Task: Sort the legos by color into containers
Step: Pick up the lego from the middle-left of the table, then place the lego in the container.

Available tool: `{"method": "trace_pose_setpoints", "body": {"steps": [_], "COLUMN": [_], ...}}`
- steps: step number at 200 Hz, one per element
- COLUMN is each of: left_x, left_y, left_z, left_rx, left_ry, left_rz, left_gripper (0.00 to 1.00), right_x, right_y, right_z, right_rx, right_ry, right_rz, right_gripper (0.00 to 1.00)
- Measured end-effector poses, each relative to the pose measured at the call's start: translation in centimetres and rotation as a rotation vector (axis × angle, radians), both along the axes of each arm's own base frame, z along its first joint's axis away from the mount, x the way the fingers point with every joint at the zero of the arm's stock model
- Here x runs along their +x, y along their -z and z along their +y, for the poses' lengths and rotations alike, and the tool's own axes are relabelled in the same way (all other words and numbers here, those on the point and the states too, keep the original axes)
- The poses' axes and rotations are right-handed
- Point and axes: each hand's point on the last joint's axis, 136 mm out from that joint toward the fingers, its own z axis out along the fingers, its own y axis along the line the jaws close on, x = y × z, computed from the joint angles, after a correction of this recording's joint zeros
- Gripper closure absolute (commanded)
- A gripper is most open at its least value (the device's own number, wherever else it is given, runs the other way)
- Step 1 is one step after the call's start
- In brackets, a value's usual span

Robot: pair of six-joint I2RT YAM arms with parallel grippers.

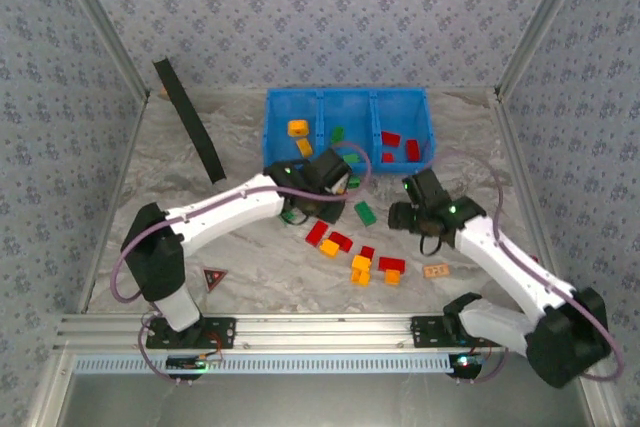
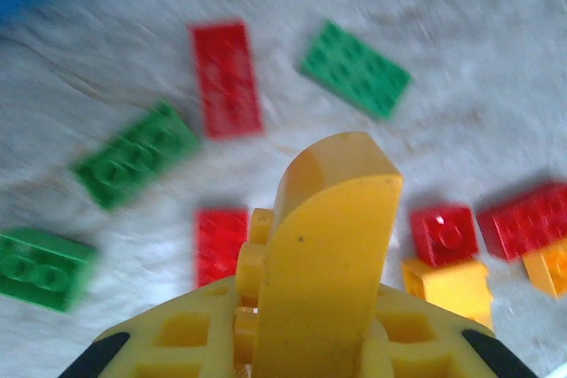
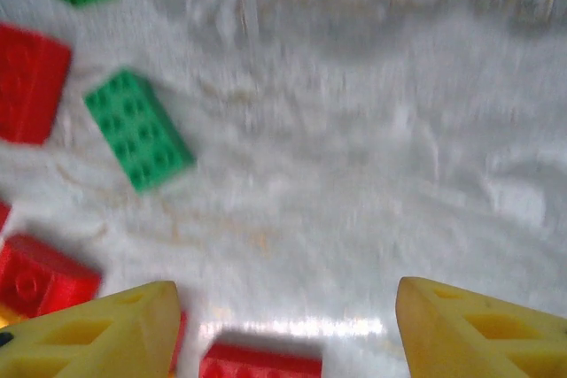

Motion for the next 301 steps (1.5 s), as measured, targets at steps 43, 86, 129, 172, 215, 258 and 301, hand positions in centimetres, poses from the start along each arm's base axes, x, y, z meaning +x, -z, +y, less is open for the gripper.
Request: {"method": "trace_pose_setpoints", "body": {"steps": [43,86,129,172,215,258,301], "left_x": [8.2,14.2,18.6,20.6,21.3,21.3,21.4], "left_y": [-4.2,-3.9,0.5,4.6,5.7,5.8,5.7], "left_z": [4.1,6.9,7.6,7.2,7.4,7.4,7.3], "left_rx": [-0.010,-0.010,0.051,0.113,0.128,0.132,0.129], "left_ry": [-0.148,-0.253,-0.291,-0.286,-0.290,-0.282,-0.282], "left_rz": [-0.140,-0.152,-0.088,-0.027,-0.010,-0.008,-0.011], "left_gripper": [0.79,0.78,0.77,0.77,0.75,0.65,0.54], "right_x": [-5.5,-7.8,-8.1,-8.2,-7.7,-6.5,-5.8], "right_y": [2.8,5.2,6.2,6.8,7.3,7.6,7.6], "right_z": [0.4,1.0,1.2,1.2,1.6,2.9,3.7], "right_rx": [0.067,0.060,0.031,0.008,0.002,0.000,0.016], "right_ry": [0.032,0.053,0.070,0.074,0.074,0.062,0.053], "right_rz": [0.045,0.123,0.157,0.180,0.184,0.183,0.170], "right_gripper": [0.32,0.31,0.30,0.30,0.29,0.25,0.25]}}
